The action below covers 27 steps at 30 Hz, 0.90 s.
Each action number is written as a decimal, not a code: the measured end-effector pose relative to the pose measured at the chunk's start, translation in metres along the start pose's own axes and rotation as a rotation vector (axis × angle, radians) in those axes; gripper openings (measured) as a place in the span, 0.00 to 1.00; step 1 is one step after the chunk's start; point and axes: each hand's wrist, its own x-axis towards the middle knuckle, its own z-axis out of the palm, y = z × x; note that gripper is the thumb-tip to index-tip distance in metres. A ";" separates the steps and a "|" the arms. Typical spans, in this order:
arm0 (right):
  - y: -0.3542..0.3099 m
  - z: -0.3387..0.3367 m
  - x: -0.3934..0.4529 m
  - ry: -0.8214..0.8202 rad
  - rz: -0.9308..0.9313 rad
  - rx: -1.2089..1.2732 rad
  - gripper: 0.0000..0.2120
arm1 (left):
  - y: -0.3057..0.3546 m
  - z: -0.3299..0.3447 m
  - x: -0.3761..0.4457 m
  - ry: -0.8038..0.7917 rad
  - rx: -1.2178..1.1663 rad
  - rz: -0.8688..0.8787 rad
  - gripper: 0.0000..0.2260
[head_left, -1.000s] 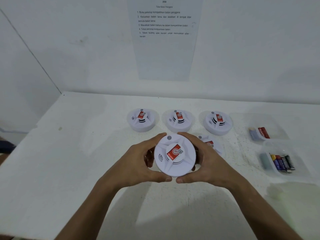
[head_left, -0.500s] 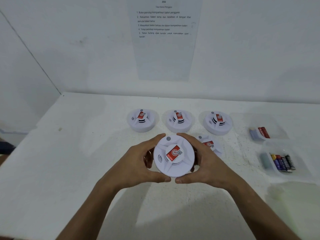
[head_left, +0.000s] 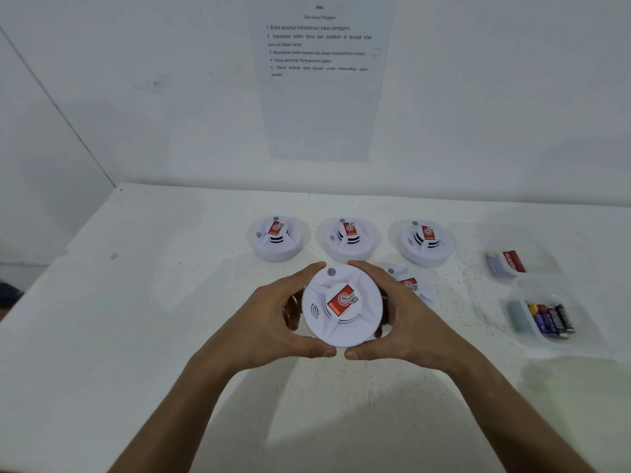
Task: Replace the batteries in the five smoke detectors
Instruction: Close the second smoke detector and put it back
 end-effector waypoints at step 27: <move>0.003 0.008 0.013 -0.016 0.022 0.008 0.46 | -0.013 -0.006 0.000 0.044 0.056 -0.028 0.37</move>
